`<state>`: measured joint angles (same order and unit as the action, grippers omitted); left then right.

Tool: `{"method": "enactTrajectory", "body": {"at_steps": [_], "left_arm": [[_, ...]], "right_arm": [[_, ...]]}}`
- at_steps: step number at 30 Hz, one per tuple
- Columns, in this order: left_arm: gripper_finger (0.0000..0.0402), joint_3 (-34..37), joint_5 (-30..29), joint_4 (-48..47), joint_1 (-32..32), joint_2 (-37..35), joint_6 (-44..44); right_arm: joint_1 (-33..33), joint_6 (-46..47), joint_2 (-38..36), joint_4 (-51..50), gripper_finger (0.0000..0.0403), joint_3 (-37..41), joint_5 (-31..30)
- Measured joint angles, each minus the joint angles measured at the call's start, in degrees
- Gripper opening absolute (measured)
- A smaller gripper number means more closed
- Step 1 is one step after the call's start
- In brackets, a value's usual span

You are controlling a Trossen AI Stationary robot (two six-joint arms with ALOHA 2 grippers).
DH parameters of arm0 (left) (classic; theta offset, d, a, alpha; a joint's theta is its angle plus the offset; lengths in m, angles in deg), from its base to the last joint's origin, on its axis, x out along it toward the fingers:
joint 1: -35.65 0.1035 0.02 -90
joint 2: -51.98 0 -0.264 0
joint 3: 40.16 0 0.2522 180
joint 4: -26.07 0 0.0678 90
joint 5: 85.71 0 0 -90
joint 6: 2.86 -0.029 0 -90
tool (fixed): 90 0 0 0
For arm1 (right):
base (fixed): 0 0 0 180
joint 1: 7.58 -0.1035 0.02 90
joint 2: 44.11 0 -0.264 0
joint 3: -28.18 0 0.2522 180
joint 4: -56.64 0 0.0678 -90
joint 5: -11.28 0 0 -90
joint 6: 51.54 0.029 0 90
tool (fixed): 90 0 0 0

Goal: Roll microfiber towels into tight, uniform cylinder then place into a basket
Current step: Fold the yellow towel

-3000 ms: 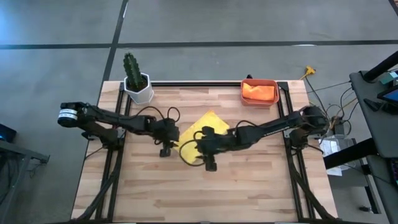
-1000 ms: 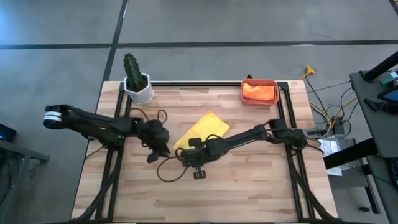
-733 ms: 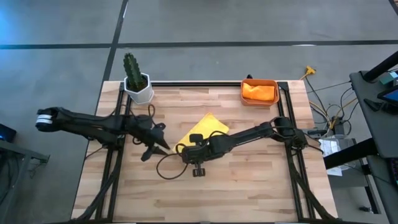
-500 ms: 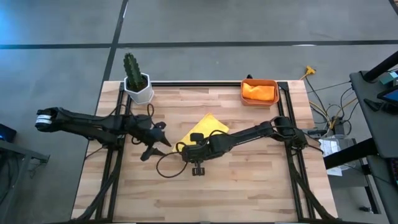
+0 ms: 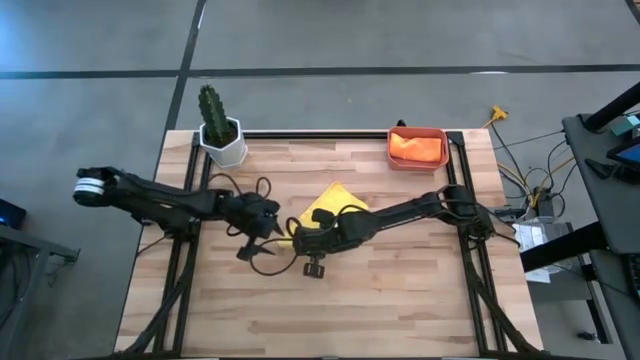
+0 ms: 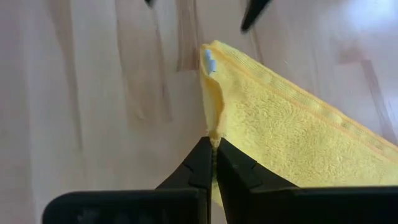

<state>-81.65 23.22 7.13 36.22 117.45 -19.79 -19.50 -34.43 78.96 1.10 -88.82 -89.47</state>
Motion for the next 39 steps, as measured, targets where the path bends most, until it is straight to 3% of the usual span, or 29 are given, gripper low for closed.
{"method": "enactTrajectory", "body": {"at_steps": [12, 30, 34, 39], "left_arm": [[0.0280, 0.00, -1.50, 4.96, 0.04, 12.28, 0.09], [0.0279, -0.39, -6.04, 9.52, 0.02, 12.02, 7.54], [0.0250, -0.77, -6.28, 9.51, 0.02, 11.99, 7.64], [0.0182, -0.79, -5.63, 9.20, 0.00, 12.07, 8.06]], "right_arm": [[0.01, 2.45, -1.90, 0.05, 0.0011, -0.02, -3.16], [-0.02, 2.90, -1.88, 0.09, 0.0011, -0.02, -2.87], [-0.02, 2.90, -1.86, 0.07, 0.0011, -0.02, -2.85], [-0.02, 2.90, -1.86, 0.05, 0.0011, -0.02, -2.85]]}}
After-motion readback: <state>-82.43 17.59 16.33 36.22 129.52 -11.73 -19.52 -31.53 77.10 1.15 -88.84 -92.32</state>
